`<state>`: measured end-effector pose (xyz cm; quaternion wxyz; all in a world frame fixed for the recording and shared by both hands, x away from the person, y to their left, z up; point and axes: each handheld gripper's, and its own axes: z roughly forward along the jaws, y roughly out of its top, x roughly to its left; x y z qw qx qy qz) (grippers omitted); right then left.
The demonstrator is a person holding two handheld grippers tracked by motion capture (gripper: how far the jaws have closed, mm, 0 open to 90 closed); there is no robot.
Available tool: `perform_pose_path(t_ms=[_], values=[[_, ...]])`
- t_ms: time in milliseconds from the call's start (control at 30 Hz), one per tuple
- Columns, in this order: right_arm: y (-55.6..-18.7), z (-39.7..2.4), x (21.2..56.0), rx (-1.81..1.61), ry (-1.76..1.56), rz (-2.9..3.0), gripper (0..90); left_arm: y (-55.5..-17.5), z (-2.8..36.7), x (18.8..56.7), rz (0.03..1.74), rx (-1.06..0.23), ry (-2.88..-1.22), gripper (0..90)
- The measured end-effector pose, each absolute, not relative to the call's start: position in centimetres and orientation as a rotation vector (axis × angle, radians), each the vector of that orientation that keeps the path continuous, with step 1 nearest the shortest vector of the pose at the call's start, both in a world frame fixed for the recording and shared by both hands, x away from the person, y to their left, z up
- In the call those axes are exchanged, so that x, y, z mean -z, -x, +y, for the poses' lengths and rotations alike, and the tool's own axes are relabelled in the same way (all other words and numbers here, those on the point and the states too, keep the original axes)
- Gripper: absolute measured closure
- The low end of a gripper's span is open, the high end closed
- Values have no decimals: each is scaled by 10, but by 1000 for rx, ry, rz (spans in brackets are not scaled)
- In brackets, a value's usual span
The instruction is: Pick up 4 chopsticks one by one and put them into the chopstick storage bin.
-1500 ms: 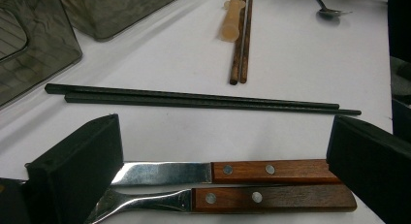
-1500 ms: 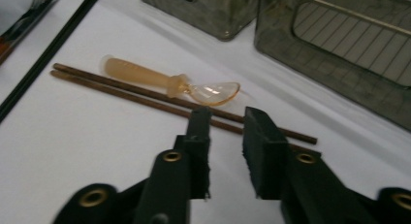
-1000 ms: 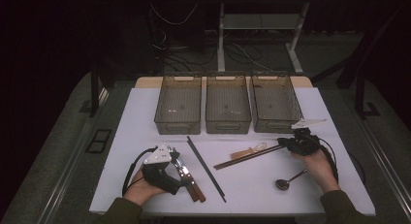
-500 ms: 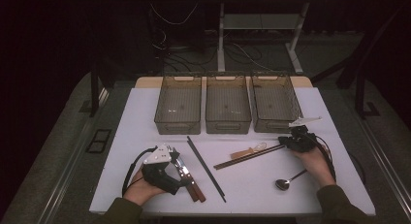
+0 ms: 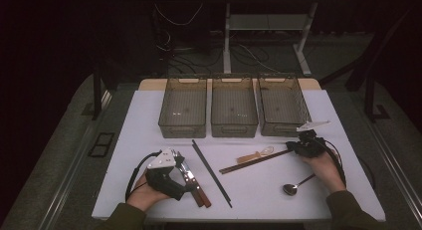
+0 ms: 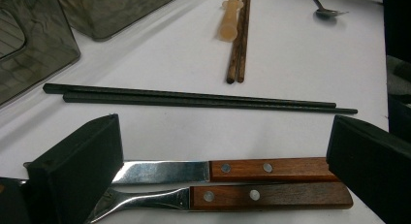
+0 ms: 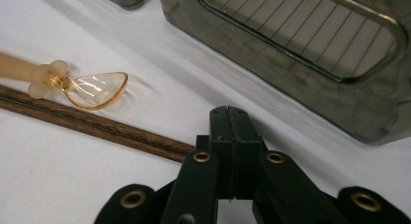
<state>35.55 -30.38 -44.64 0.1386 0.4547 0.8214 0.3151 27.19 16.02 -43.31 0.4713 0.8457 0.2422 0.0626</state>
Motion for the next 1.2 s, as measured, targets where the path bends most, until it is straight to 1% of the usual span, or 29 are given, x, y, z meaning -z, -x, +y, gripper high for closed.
perform_pose_path(t_ms=[1200], values=[[-335, -309, 442, -867, -1272, 2451, 898, -272, 160, 433, 590, -149, -2071, 0]])
